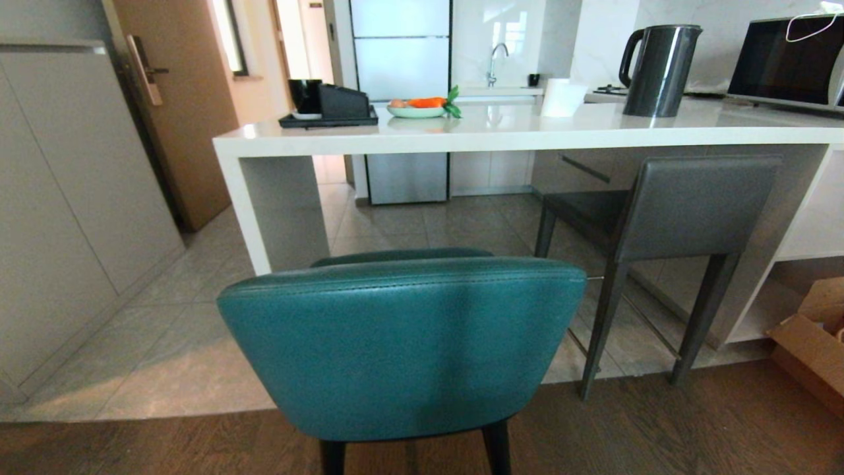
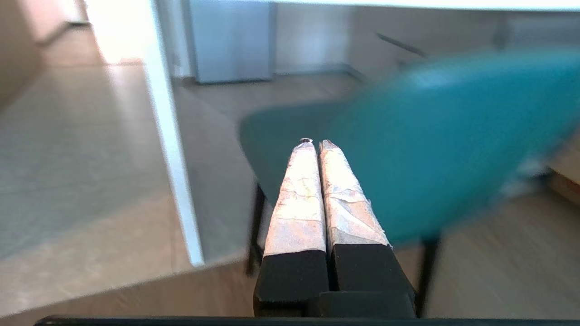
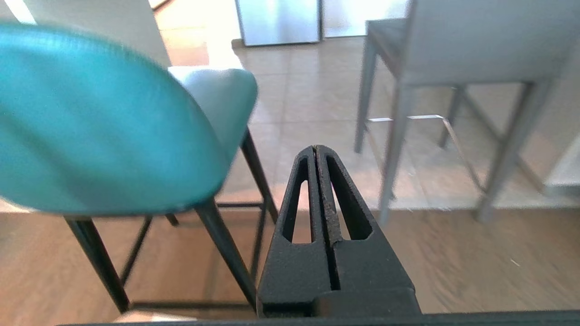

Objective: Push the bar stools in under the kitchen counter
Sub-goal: Pull the gray chair out from under the dining table

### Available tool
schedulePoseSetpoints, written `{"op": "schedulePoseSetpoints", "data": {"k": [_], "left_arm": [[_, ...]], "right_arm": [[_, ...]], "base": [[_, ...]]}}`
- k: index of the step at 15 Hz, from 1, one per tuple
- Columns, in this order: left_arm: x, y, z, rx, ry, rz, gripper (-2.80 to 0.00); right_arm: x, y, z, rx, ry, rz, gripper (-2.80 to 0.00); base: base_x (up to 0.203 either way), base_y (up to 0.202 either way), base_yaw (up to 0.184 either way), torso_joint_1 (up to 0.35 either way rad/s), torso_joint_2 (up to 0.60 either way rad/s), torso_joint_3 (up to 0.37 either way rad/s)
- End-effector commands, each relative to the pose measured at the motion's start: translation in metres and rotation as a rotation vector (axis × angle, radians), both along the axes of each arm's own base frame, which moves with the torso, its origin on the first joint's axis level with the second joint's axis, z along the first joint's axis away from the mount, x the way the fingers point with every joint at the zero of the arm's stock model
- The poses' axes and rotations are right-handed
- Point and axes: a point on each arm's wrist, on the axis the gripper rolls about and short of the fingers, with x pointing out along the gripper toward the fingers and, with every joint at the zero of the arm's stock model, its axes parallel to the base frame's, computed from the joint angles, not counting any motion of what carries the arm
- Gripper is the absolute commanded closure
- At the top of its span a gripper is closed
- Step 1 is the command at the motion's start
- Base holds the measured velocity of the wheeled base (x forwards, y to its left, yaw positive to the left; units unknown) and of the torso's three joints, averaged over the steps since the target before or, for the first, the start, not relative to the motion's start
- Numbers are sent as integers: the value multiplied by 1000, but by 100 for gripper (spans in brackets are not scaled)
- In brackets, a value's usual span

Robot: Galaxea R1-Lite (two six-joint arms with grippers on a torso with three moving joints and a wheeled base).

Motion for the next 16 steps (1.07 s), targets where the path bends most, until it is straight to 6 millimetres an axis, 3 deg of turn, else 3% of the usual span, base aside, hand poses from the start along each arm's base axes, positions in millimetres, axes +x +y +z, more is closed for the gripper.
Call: {"op": "schedulePoseSetpoints", "data": {"k": [1,5,8,11,13,16], "left_arm": [[-30,-1,-6,31,-76,0,0],[-40,-1,-15,51,-39,-45,0],[-51,-2,-24,57,-36,-74,0],[-59,-2,-56,96,-27,-63,0],[-46,0,-77,120,35,20,0],[-23,2,-107,178,45,106,0]], "right_arm": [[-34,-7,6,8,-88,-71,0],[-49,5,20,-49,-148,-184,0],[-67,9,7,-58,-145,-150,0],[-87,9,-27,-61,-123,-102,0],[-76,9,-59,-60,-30,-71,0],[-48,9,-90,-47,55,-58,0]], "base": [[0,0,0,0,0,0],[0,0,0,0,0,0],[0,0,0,0,0,0],[0,0,0,0,0,0],[0,0,0,0,0,0],[0,0,0,0,0,0]]}}
